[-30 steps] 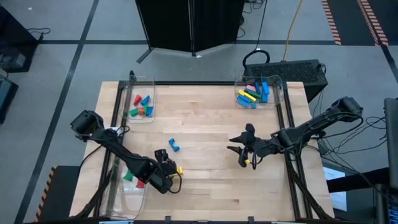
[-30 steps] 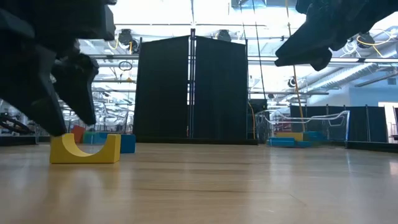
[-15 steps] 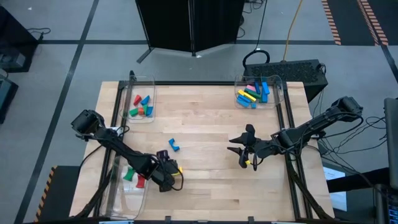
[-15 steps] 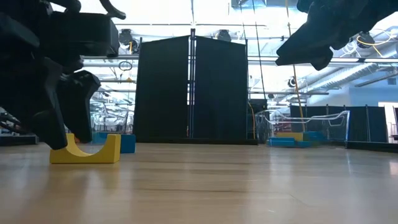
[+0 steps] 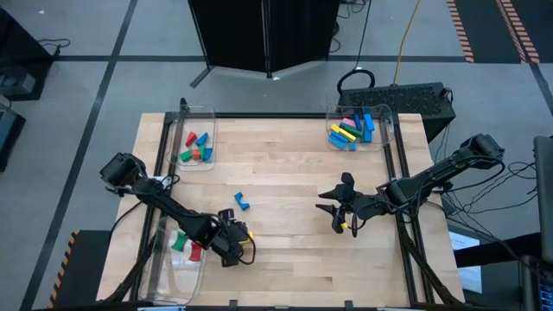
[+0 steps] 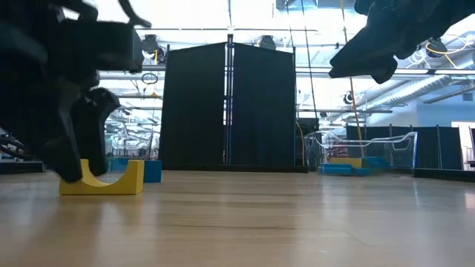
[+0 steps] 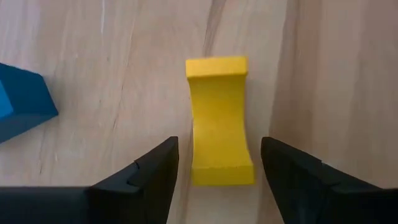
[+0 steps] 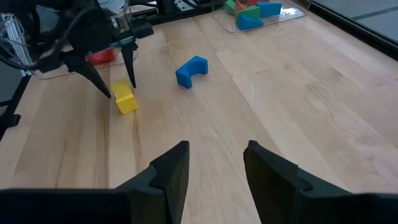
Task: Sort blocks by size
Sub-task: Put the yellow arch block into the bottom left transparent bin
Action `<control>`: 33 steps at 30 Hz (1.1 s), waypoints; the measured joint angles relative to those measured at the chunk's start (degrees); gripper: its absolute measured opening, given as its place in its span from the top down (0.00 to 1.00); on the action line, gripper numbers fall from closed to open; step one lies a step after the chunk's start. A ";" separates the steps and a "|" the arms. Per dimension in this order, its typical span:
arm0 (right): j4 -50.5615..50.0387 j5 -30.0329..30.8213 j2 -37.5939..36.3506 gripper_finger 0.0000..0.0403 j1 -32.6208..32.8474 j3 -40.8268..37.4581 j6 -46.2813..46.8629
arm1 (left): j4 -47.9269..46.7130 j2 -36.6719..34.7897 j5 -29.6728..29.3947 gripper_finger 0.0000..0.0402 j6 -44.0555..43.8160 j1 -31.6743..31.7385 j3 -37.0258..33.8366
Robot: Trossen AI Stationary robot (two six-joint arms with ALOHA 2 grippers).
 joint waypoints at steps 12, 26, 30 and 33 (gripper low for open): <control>0.11 0.02 0.00 0.63 0.00 0.00 0.00 | 0.32 2.80 1.44 0.44 0.01 0.58 0.20; 0.08 0.03 0.00 0.63 0.00 0.00 0.00 | -0.45 2.36 5.14 0.67 1.18 2.74 0.16; 0.07 0.04 0.00 0.63 0.00 0.00 0.00 | -1.68 0.82 4.91 0.67 1.26 2.98 -0.16; 0.07 0.04 0.00 0.63 0.00 0.00 0.00 | -2.54 -1.69 4.06 0.67 1.26 3.00 -0.19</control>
